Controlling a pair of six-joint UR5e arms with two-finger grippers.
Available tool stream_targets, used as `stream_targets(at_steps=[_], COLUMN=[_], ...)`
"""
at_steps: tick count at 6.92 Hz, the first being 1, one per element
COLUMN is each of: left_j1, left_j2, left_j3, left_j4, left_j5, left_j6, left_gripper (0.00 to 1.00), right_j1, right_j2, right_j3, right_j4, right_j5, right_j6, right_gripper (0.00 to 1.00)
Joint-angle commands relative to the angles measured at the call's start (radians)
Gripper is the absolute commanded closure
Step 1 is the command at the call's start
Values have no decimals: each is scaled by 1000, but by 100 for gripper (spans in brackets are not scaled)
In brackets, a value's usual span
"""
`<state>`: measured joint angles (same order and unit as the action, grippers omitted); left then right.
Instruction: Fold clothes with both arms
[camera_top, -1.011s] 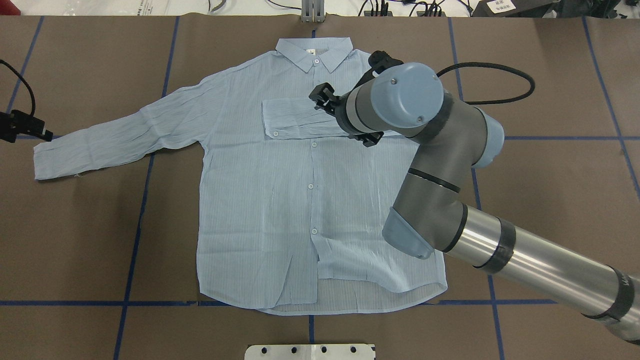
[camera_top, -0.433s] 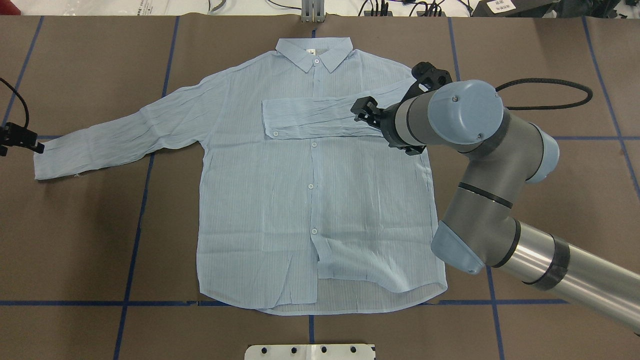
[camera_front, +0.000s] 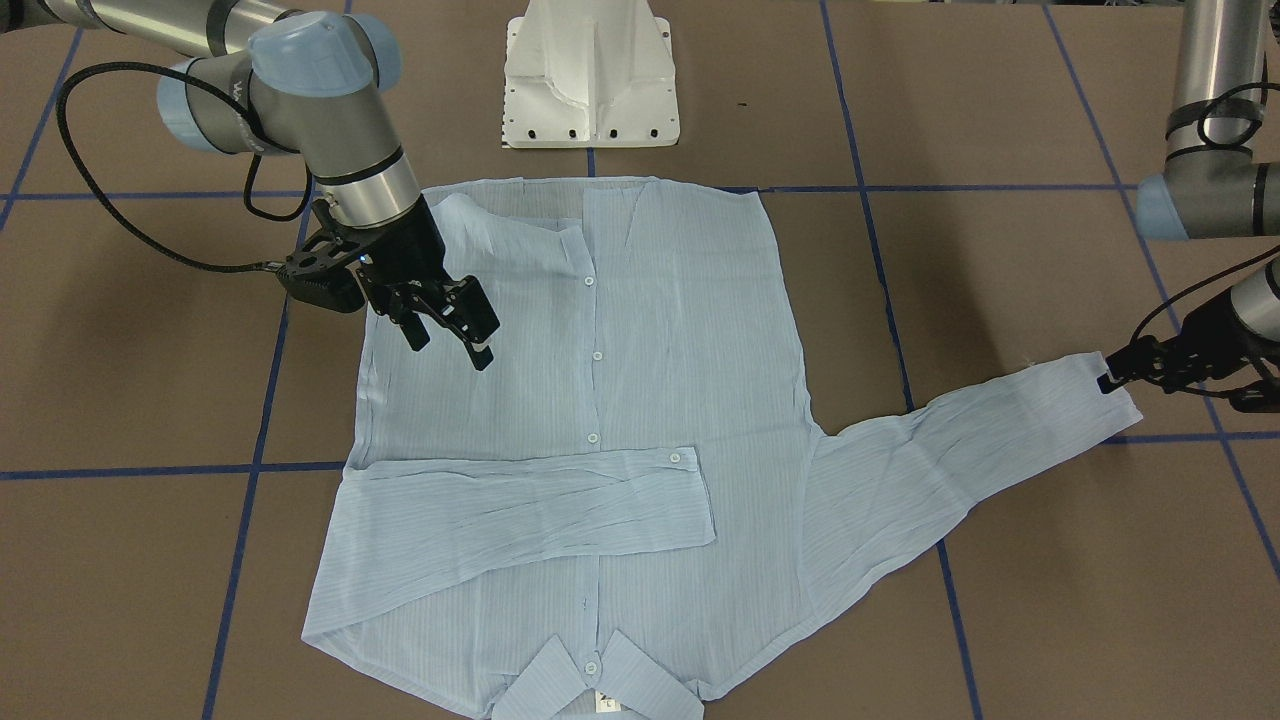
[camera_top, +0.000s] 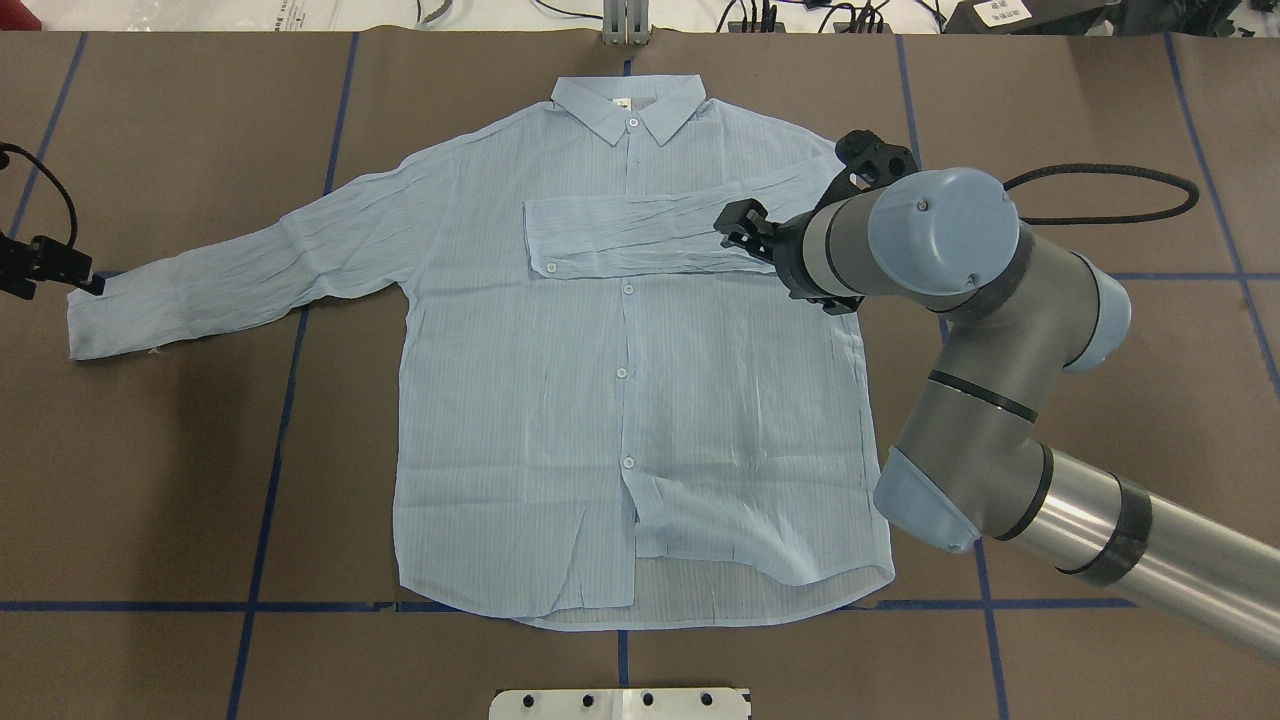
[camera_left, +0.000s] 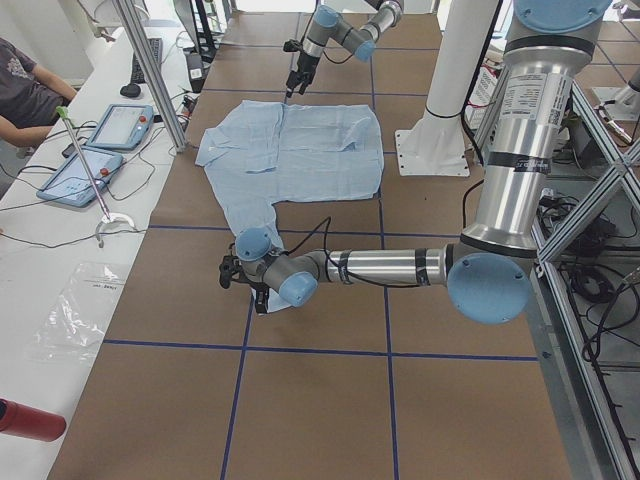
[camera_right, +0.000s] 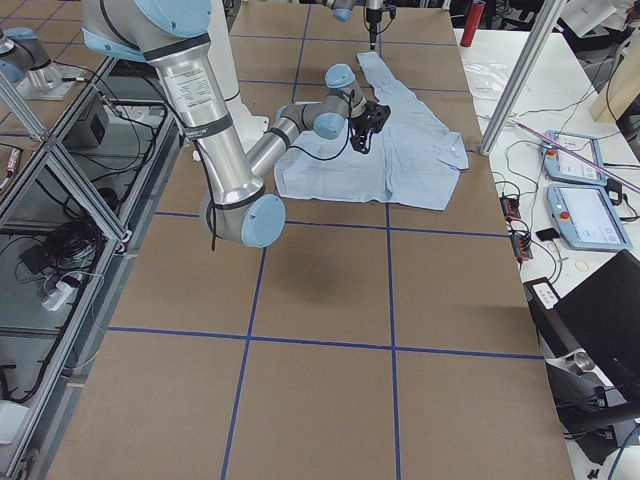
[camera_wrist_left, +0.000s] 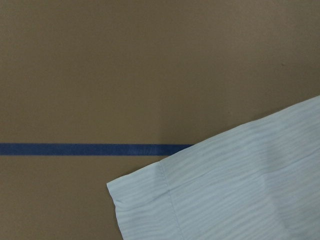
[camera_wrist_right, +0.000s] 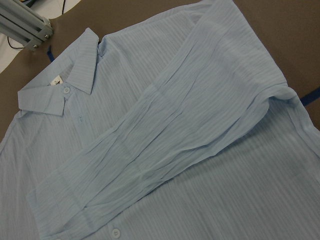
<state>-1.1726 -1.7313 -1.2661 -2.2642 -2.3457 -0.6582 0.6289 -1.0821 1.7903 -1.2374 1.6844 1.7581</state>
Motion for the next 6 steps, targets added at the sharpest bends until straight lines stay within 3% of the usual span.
stream_targets(at_steps=[1, 6], left_j1=[1, 16], left_j2=[-17, -56], left_j3=[43, 123], left_j4=[-40, -43], left_j5=[2, 6], left_j6=[0, 3], left_gripper=[4, 11], right_j1=[-2, -14], right_j2=[-1, -18], right_j3=[0, -20], right_j4=[-5, 4], right_j5=[-2, -9], right_j6=[0, 1], right_gripper=[1, 1])
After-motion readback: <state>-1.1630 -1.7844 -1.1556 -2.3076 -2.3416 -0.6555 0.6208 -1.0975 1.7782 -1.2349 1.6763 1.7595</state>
